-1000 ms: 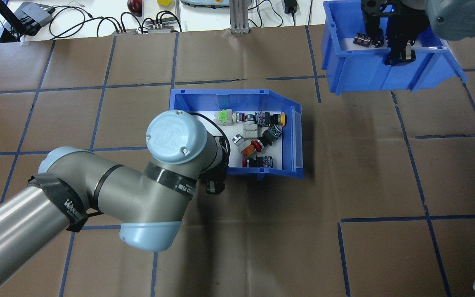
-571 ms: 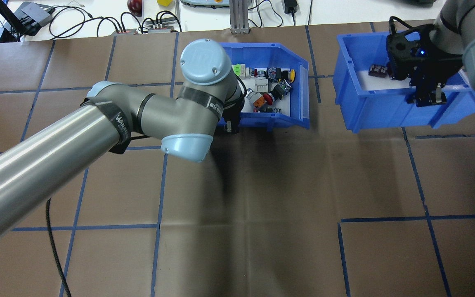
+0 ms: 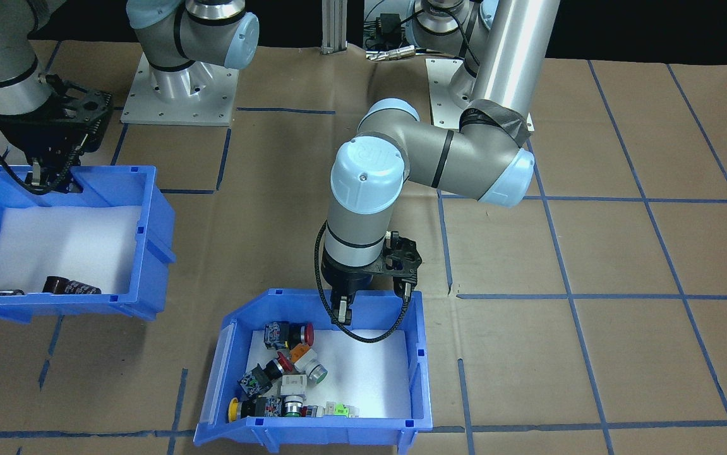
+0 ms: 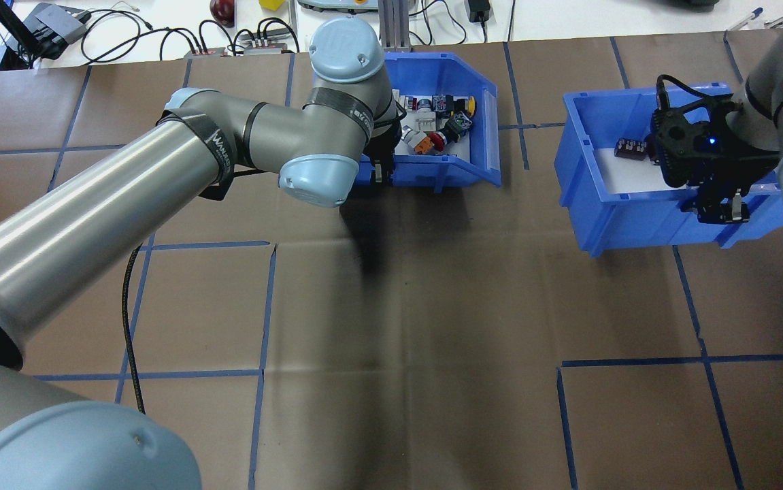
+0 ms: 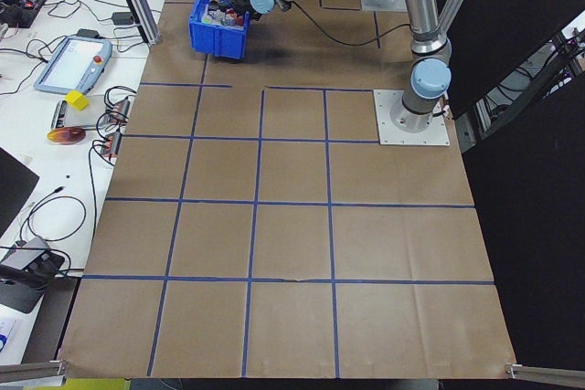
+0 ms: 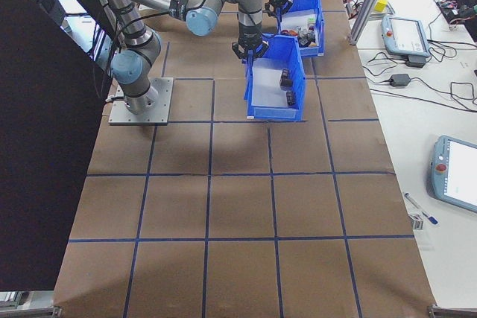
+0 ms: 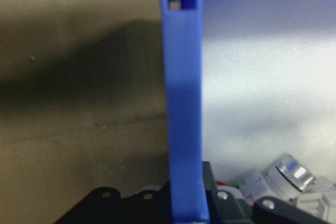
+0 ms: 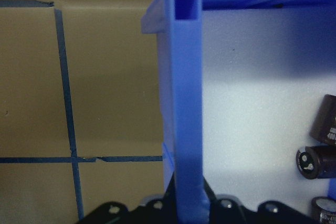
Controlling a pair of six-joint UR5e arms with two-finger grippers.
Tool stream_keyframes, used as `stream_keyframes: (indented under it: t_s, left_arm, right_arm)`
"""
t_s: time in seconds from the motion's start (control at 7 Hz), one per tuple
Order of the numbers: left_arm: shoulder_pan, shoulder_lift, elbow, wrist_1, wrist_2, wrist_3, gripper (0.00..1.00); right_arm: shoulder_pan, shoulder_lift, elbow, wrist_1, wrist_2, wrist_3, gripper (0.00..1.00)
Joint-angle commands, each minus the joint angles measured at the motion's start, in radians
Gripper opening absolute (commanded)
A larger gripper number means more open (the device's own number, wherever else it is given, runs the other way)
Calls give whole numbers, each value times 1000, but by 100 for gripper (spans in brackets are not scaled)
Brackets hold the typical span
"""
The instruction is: Place button box in front
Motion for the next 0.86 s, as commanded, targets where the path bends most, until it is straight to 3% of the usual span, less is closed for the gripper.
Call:
stream_keyframes:
  t_s: [0.0,0.71]
  left_arm:
    - [22,-4,-18,-20,-71,-1,2]
    - [45,-27,-13,-24,-87,-7,7]
  right_arm:
    - [-1,-2,4,0,0,0,7]
    - [4,-42,53,3,0,6,7]
